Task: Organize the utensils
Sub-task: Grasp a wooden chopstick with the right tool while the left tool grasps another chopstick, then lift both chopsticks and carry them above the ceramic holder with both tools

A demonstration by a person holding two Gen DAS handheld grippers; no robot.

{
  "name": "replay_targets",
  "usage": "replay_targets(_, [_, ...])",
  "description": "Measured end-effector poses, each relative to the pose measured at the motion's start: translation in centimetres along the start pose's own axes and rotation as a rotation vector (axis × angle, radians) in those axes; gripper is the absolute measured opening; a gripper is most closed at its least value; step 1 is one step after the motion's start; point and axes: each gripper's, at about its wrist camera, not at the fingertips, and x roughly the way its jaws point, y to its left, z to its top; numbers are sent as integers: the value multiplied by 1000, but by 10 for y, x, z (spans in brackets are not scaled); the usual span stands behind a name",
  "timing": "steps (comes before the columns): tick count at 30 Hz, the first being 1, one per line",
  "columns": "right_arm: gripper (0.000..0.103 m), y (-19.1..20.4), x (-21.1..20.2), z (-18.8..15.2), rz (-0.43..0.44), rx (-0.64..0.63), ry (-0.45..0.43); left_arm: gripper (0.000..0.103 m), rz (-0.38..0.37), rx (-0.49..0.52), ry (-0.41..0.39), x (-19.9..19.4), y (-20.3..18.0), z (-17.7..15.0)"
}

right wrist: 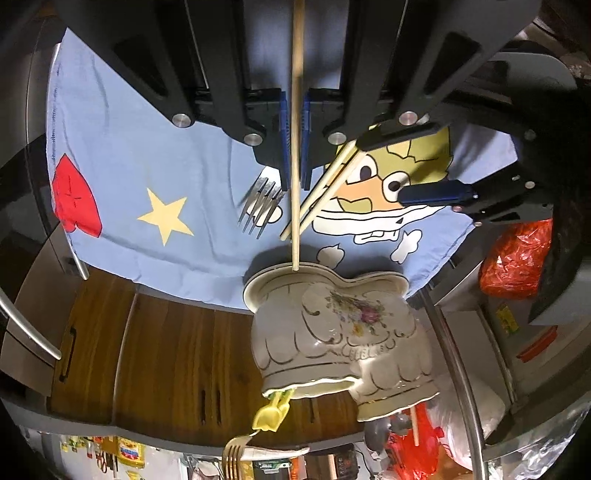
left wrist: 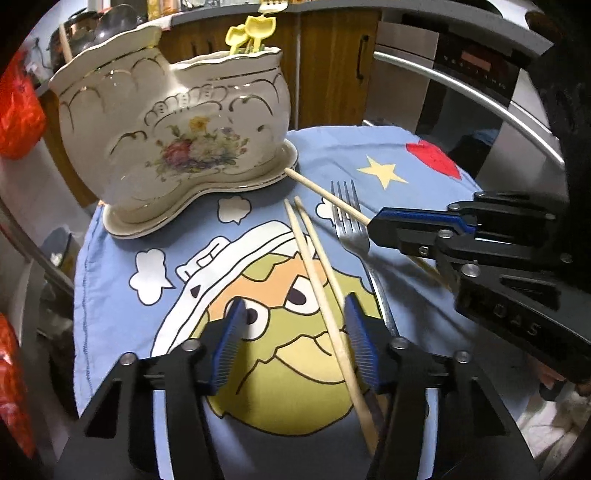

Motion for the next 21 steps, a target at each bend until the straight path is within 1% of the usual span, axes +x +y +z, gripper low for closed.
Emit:
replay_targets(1, [5, 0, -2, 0, 4, 0, -4, 45, 2, 1, 3, 1, -1, 0])
replay_targets(2, [5, -1, -3, -1, 7, 1, -6, 43, 3, 0, 3, 1, -1, 0])
replay_targets(4, [5, -2, -6, -2, 14, 5, -8, 41, 3, -4, 4, 2, -2, 1])
replay_targets(7, [5, -4, -7, -4, 22, 10, -8, 40, 25, 9, 9, 6, -7, 2])
replay_targets(12, [5, -5, -12, -4, 29, 21, -22, 33, 52, 13, -1, 13, -10, 10])
replay_targets(13, [5, -6, -13, -4, 29, 24, -24, 30, 56, 19, -4, 13, -10, 10])
replay_targets(14, [5, -7, -13, -4, 29, 27, -25, 22, 56, 26, -7, 14, -12, 11])
replay_targets(15, [5, -8, -13, -4, 31, 30, -24, 19, 50, 26, -9, 14, -13, 12])
replay_targets(16, [5, -8, -13, -4, 31, 32, -25, 11, 57, 35, -10, 15, -14, 12])
replay_targets(17, [5, -8, -13, -4, 30, 34, -25, 8, 64, 48, -12, 15, -15, 11])
replay_targets(18, [5, -9, -13, -5, 30, 34, -24, 6, 63, 49, -13, 14, -15, 11])
replay_targets(21, [5, -11, -14, -6, 28, 37, -23, 6, 28, 17, -8, 12, -6, 10])
